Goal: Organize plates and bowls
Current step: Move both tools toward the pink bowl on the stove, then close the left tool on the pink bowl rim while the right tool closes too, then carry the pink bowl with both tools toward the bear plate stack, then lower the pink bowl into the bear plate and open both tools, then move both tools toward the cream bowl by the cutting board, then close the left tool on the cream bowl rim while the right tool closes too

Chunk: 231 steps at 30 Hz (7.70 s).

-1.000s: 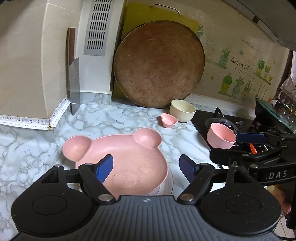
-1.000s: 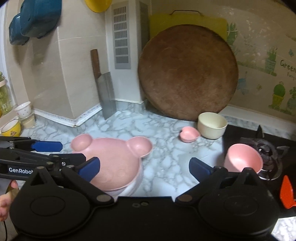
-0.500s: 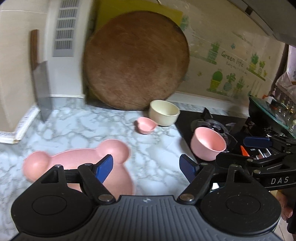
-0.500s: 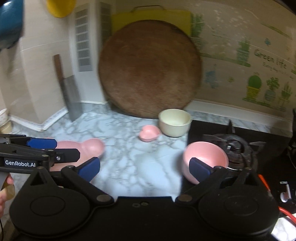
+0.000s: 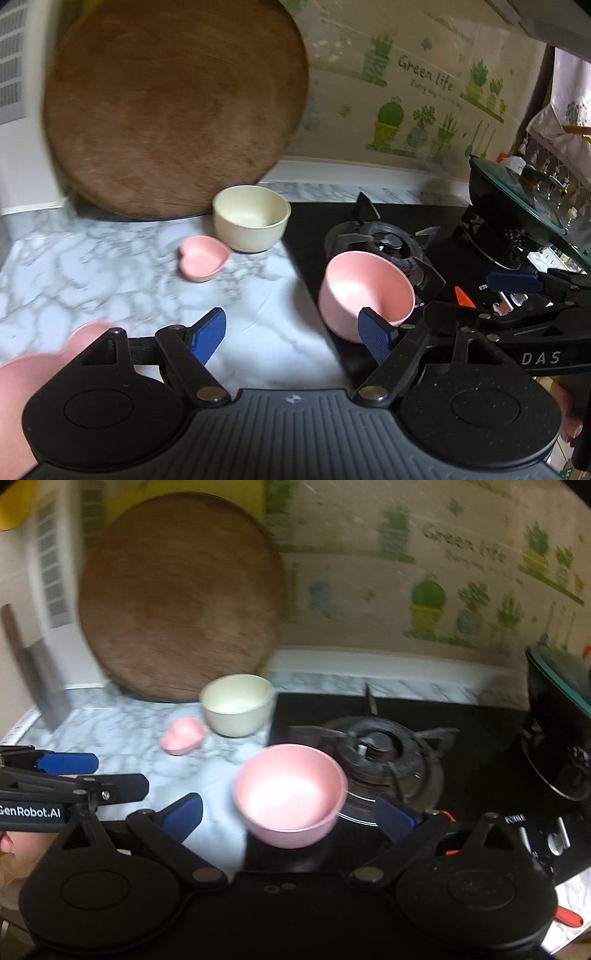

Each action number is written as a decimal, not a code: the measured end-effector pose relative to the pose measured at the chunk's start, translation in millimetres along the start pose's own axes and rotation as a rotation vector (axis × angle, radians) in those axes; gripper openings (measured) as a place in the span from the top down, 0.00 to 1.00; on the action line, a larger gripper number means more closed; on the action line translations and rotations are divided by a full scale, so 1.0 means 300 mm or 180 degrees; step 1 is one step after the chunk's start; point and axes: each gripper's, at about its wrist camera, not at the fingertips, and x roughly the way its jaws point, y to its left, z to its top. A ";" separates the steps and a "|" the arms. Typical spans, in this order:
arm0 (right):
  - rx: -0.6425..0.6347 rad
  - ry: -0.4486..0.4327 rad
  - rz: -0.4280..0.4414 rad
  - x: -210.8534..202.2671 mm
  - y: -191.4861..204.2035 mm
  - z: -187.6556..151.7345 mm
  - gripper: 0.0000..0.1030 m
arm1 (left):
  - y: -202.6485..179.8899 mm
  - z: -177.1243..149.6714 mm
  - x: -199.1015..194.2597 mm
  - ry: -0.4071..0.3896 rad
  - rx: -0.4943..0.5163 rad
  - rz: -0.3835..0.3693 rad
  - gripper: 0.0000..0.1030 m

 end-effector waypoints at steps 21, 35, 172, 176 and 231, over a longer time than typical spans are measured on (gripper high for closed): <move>0.0299 0.0565 -0.0122 0.285 -0.139 0.014 0.49 | -0.090 0.108 0.419 0.0598 0.0053 -0.0069 0.33; 0.0319 0.0707 -0.0092 0.344 -0.118 0.017 0.84 | -0.096 0.081 0.499 0.0796 0.0045 -0.0071 0.78; -0.0002 0.0203 0.0433 -0.013 0.208 0.142 0.20 | 0.116 0.090 -0.156 0.0080 0.0122 0.0138 0.38; 0.0021 0.0206 0.0446 0.048 0.170 0.207 0.12 | 0.125 0.152 -0.098 0.0081 0.0074 0.0199 0.32; 0.0220 0.1112 0.0523 0.882 0.085 0.402 0.80 | 0.321 0.442 0.806 0.0966 -0.0418 0.0525 0.69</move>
